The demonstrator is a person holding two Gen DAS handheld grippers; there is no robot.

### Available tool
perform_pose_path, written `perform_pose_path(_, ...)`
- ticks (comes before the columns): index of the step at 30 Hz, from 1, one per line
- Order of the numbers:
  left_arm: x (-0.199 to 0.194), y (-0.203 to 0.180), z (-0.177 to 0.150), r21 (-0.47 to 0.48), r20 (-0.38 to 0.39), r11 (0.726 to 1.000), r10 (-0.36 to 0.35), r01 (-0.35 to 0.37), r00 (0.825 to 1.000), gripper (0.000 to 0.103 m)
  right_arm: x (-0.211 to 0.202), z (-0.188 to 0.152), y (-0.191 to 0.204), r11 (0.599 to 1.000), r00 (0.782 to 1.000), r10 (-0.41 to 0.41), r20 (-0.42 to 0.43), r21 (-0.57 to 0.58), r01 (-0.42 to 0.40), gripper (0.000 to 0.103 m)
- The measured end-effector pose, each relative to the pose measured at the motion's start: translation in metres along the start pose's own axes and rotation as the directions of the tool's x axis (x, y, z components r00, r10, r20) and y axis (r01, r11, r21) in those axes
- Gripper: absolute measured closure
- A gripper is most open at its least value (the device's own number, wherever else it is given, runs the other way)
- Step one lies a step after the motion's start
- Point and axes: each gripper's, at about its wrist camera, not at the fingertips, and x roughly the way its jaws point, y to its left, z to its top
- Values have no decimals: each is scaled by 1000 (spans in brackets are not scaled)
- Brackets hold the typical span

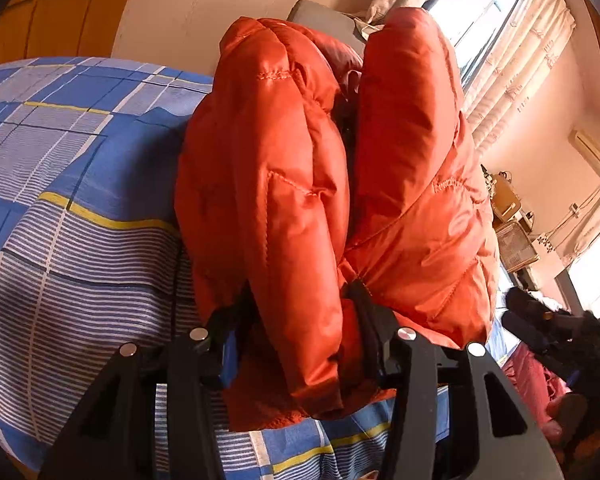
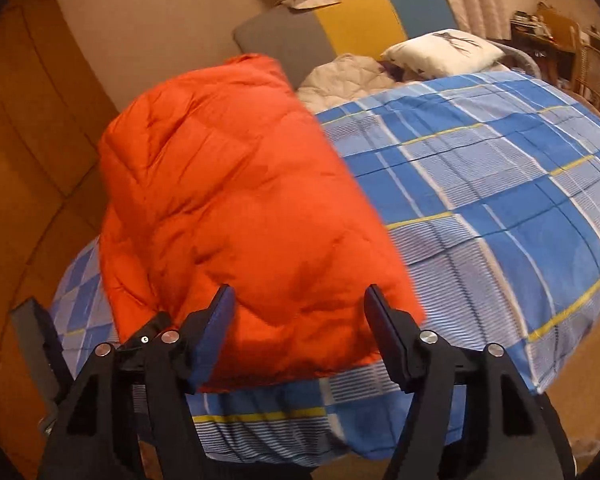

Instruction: Fold large clothes

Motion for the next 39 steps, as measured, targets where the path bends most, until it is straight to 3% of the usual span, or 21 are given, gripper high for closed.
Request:
perform_pose_path(3, -2, 2, 1, 2, 2, 1000, -1, 1, 1000, 56, 24, -5, 7, 1000, 999, -10, -38, -26, 10, 34)
perform_pose_path(5, -2, 3, 1, 2, 1, 1000, 1, -1, 1000, 57, 26, -6, 7, 1000, 998, 6, -58, 2, -5, 34)
perform_pose_path(9, -11, -1, 5, 29, 24, 999, 26, -27, 999, 57, 29, -7, 16, 998, 998, -2, -61, -58, -1, 34)
perform_pose_path(14, -46, -3, 18, 50, 126, 997, 53, -60, 991, 59, 33, -7, 18, 994, 998, -16, -67, -110, 9, 34)
perform_pose_path(19, -57, -18, 40, 85, 169, 996, -12, -3, 986, 59, 27, -12, 22, 991, 997, -10, -72, -133, 0, 34)
perform_pose_path(22, -42, -40, 52, 173, 142, 985, -38, 13, 989, 56, 27, -12, 22, 990, 997, 2, -75, -143, -12, 34)
perform_pose_path(26, -5, -48, 64, 191, 48, 981, -51, 41, 998, 52, 26, -11, 21, 987, 997, 19, -77, -155, -31, 34)
perform_pose_path(28, 5, -51, 67, 207, 39, 978, -46, 37, 998, 52, 25, -11, 20, 987, 997, 30, -78, -157, -42, 34)
perform_pose_path(30, 9, -51, 69, 199, 33, 978, -62, 55, 997, 57, 24, -10, 20, 988, 996, 37, -76, -144, -48, 34)
perform_pose_path(32, 10, -52, 69, 213, 33, 975, -70, 62, 997, 71, 23, -12, 21, 990, 997, 39, -69, -133, -48, 33)
perform_pose_path(35, 9, -55, 63, 217, 37, 973, -82, 72, 996, 85, 24, -16, 22, 994, 998, 34, -61, -104, -41, 32)
perform_pose_path(39, 3, -46, 54, 171, 50, 978, -129, 119, 990, 90, 25, -20, 20, 998, 997, 36, -63, -51, -39, 31)
